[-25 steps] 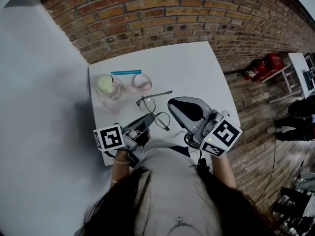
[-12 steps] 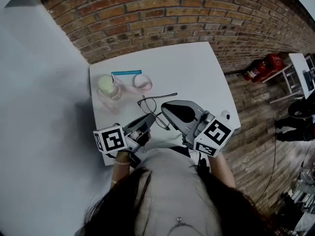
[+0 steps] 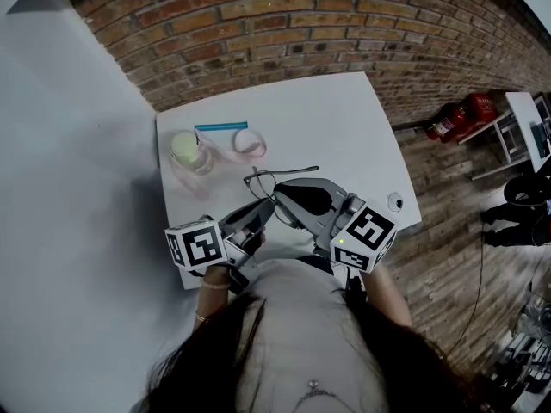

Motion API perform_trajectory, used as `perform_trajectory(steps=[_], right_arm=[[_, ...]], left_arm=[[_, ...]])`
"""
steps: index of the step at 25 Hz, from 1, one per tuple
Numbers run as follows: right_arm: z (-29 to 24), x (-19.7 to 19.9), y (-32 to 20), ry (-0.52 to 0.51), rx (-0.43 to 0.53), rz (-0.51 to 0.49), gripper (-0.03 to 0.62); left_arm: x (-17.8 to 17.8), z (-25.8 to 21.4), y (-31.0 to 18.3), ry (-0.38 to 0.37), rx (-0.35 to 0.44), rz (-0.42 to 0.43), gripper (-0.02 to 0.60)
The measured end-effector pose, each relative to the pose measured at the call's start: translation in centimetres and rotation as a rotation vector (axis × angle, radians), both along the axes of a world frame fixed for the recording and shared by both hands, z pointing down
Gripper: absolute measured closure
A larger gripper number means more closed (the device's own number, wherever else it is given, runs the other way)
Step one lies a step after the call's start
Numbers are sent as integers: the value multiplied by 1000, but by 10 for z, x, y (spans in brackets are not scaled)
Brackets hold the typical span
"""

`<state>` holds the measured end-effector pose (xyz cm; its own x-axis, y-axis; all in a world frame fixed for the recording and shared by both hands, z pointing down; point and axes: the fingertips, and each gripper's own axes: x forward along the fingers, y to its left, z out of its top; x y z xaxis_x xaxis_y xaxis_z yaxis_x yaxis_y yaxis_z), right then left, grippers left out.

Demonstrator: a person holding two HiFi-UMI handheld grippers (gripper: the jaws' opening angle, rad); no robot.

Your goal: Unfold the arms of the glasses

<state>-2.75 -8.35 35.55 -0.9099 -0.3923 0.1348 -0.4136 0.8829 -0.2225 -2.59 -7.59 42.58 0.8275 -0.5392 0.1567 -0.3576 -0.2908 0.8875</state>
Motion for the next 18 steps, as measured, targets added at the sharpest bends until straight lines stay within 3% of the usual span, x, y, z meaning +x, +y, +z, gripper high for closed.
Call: perform_trajectory(steps=[18], right_arm=[[13,-5,1,11,-71,-36,559]], left_arm=[[5,-5,-1,-91,79,0,560]])
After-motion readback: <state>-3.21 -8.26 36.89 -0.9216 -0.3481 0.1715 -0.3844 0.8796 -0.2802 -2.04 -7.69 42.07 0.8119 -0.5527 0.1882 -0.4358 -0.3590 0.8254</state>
